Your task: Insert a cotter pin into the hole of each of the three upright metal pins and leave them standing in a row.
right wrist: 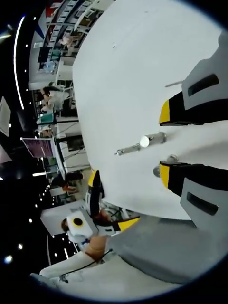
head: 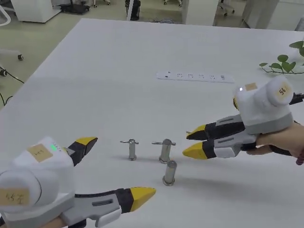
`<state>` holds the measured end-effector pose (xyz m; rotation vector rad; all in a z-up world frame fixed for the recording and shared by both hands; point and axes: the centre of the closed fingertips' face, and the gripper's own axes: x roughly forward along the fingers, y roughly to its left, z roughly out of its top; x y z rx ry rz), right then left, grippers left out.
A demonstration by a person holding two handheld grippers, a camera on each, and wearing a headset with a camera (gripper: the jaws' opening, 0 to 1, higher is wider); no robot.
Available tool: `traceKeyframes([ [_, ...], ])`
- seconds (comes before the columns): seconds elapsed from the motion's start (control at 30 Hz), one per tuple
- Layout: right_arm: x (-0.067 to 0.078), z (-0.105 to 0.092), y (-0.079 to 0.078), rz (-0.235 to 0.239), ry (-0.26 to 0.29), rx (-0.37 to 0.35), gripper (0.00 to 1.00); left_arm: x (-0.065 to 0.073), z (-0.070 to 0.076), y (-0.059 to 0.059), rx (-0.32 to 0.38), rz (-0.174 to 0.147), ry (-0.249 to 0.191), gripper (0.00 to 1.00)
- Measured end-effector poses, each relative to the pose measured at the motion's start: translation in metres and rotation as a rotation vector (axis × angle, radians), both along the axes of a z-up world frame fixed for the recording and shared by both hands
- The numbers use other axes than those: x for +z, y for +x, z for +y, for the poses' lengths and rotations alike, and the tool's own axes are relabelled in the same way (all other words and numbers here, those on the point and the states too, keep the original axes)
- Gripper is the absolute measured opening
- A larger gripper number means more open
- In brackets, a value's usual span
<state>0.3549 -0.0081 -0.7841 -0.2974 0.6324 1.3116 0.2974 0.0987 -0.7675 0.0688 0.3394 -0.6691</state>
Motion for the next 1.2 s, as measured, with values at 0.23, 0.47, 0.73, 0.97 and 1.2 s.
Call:
traceKeyframes([
  [0.23, -0.005, -0.012, 0.021, -0.04, -0.057, -0.085, 0.31, 0.0, -0.001, 0.001, 0.001, 0.002, -0.003, 0.94],
  [0.47, -0.015, -0.023, 0.042, -0.049, -0.11, -0.169, 0.28, 0.0, 0.0, 0.002, 0.008, 0.004, -0.007, 0.93],
  [0.73, -0.033, -0.033, 0.063, -0.048, -0.175, -0.233, 0.26, -0.002, 0.001, 0.003, 0.013, 0.005, -0.012, 0.92],
  [0.97, -0.05, -0.04, 0.075, -0.038, -0.231, -0.26, 0.23, -0.003, 0.002, 0.003, 0.013, -0.005, -0.013, 0.9],
  [1.2, -0.065, -0.047, 0.083, -0.027, -0.283, -0.28, 0.19, -0.005, 0.003, 0.004, 0.015, 0.003, -0.019, 0.9],
])
